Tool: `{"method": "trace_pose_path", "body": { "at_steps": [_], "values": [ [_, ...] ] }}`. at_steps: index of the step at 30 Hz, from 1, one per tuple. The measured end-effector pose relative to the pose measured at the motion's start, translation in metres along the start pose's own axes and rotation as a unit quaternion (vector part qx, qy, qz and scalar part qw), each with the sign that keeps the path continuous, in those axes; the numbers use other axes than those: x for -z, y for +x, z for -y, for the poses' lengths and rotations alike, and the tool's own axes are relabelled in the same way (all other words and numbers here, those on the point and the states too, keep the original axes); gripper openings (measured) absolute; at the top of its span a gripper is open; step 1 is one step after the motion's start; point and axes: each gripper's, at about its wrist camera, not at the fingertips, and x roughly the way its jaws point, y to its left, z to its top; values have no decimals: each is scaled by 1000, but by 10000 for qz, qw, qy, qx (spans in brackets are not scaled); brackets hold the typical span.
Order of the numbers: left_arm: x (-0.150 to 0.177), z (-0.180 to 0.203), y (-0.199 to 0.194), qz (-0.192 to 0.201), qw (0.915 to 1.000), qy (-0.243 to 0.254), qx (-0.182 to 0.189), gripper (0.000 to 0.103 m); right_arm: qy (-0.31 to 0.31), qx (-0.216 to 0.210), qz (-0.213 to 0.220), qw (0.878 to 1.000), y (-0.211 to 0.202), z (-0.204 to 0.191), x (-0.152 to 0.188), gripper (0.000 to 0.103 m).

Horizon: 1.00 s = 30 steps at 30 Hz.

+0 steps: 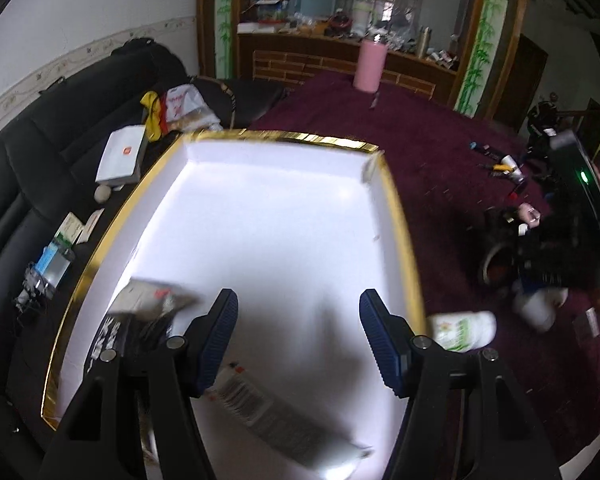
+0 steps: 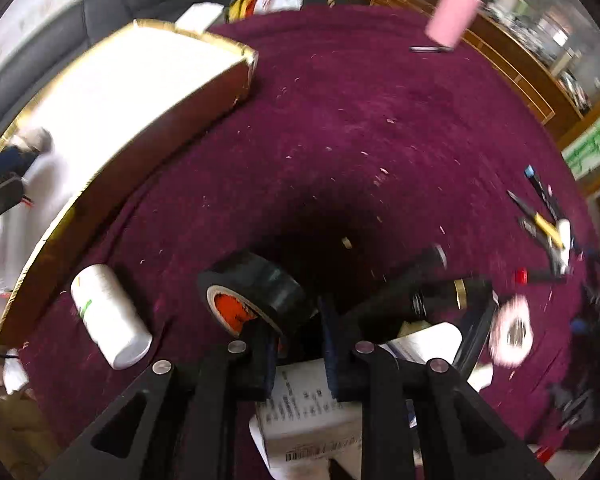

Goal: Organize objects
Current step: 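Move the left gripper to the black tape roll and grasp it while the right returns to the table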

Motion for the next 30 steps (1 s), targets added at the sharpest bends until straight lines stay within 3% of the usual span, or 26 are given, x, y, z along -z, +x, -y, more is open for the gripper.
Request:
{"method": "trace_pose_path", "body": {
  "at_steps": [3, 5, 10, 16, 21, 24, 27, 30],
  "values": [
    [-10, 28, -6, 98, 9994, 127, 317, 63, 598, -666, 737, 9933, -33, 24, 24, 37],
    [-13, 57, -6, 53, 9977, 349, 581, 63, 953, -690, 1186, 9859, -53, 40, 47, 50],
    [-8, 132, 8, -301, 9879, 1057, 1093, 62, 1479, -753, 1669, 9719, -74, 57, 80, 62],
    [3, 174, 28, -602, 9796, 1609, 1042, 62, 1787, -725, 1820, 9642, -92, 61, 99, 66],
    [-16, 166, 39, -649, 9848, 975, 1282, 62, 1921, -802, 1866, 9601, -91, 65, 111, 66],
    [-29, 156, 60, -725, 9918, 521, 915, 62, 1923, -870, 1889, 9590, -86, 65, 113, 66],
    [-33, 154, 90, -1153, 9896, 377, 775, 61, 1902, -907, 1890, 9591, -84, 63, 115, 66],
    [-28, 160, 115, -1506, 9852, 430, 694, 49, 1923, -918, 1881, 9588, -82, 64, 114, 66]
  ]
}}
